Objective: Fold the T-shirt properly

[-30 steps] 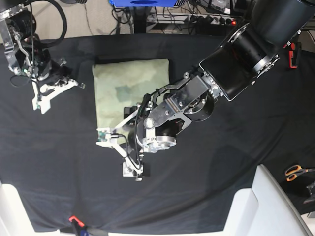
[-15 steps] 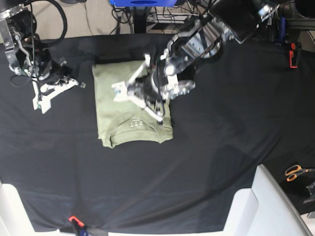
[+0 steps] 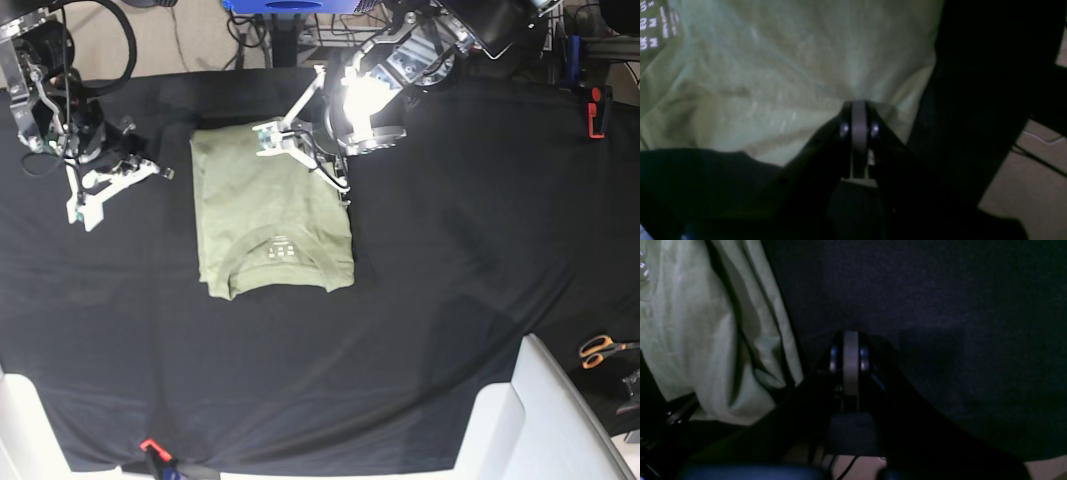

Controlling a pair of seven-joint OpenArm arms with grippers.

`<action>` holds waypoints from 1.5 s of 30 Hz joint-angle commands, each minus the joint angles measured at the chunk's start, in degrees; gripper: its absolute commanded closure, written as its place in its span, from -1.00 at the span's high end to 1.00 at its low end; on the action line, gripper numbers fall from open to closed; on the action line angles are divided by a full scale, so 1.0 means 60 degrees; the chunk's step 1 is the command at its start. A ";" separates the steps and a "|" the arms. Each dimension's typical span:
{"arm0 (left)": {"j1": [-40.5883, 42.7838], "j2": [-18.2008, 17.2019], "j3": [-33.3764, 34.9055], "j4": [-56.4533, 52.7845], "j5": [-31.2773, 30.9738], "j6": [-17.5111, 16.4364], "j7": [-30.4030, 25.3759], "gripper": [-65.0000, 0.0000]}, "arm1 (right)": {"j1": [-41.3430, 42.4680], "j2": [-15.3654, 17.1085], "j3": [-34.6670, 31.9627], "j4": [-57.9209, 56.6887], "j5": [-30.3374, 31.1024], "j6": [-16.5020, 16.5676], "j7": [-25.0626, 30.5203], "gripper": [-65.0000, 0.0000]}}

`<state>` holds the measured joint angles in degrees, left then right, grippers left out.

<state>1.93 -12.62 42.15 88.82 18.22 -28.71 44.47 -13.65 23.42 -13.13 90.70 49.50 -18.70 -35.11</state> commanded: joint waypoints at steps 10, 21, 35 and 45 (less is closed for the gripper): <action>0.1458 -0.0966 -0.1875 0.2479 0.0092 0.0045 0.0142 -1.00 | 0.0934 -0.0336 -0.1688 0.0642 -0.0007 0.0047 0.0057 -1.00; 0.3978 -0.1464 -0.5011 0.2362 0.0077 0.0045 -0.0737 -1.00 | 0.2048 -0.0643 -0.3124 -0.0808 -0.0007 0.0047 0.0145 -1.00; 0.4403 -0.1376 -0.5816 0.2362 0.0077 0.0045 -0.1470 -1.00 | 0.1359 -0.0218 -0.3138 0.0496 0.0007 0.0003 0.0834 -1.00; 0.4798 -0.1361 -0.5846 0.2392 -0.0011 0.0060 -0.1748 -1.00 | 0.0934 0.0983 -0.3065 0.1463 -0.0520 -0.0026 0.0380 -1.00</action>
<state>30.68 -20.34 7.29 102.26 18.20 -28.71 35.09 -8.51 28.67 -32.10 98.30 46.22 -19.09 -33.80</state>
